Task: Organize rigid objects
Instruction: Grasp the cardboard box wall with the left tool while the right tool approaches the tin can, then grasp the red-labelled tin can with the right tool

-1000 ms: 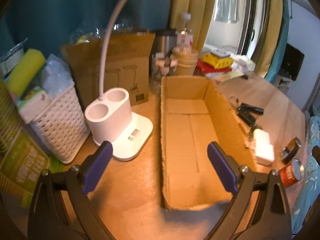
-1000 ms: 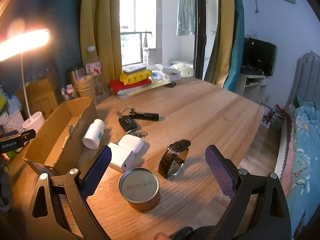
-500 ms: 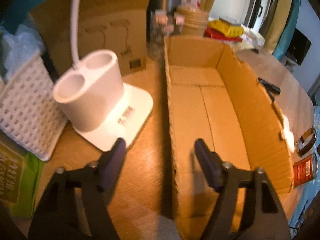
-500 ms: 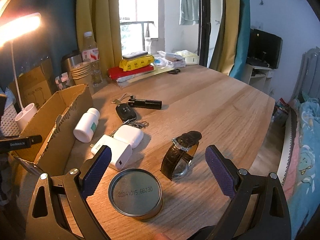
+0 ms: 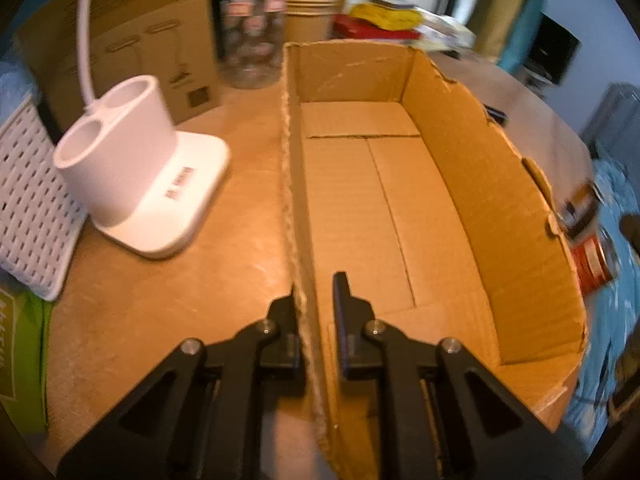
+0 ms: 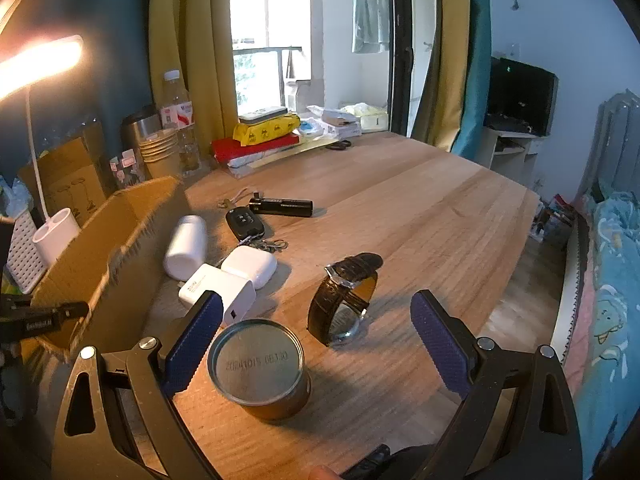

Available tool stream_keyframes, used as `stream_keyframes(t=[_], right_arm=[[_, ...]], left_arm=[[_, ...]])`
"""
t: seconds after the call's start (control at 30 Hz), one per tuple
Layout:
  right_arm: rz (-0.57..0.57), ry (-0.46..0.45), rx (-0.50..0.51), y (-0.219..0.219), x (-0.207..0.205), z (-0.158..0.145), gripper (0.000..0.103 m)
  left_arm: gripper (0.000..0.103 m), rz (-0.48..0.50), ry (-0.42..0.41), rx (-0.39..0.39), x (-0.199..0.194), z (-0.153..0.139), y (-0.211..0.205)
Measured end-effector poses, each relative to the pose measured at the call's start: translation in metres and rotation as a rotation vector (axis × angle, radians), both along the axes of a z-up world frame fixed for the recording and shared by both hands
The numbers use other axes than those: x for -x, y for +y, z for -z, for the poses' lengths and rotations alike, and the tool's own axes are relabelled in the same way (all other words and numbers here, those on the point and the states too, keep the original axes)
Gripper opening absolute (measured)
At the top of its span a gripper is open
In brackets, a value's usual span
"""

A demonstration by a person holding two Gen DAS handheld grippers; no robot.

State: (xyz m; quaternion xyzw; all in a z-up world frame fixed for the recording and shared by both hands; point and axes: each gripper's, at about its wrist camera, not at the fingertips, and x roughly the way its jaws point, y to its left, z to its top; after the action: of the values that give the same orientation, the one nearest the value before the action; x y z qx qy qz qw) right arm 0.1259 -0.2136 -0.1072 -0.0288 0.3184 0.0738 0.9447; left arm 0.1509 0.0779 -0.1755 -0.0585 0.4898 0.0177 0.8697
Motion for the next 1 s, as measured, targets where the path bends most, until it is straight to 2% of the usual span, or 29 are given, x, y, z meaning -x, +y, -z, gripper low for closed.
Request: stream_keyframes(t=[0.23,0.57,1.0], right_arm=[[0.001,-0.001,0.003,-0.002,0.017,0.001,0.097],[-0.056,-0.006,0.005,0.007,0.038,0.005,0.097],[-0.140,0.042,0.028,0.027,0.009,0.034,0.096]], left_arm=[[0.012,0.031,-0.010,0.010,0.019,-0.002,-0.010],[0.012,0.059,-0.071,0.031,0.034,0.000,-0.009],[0.012,0.036,-0.128,0.087,0.034,0.004,-0.003]])
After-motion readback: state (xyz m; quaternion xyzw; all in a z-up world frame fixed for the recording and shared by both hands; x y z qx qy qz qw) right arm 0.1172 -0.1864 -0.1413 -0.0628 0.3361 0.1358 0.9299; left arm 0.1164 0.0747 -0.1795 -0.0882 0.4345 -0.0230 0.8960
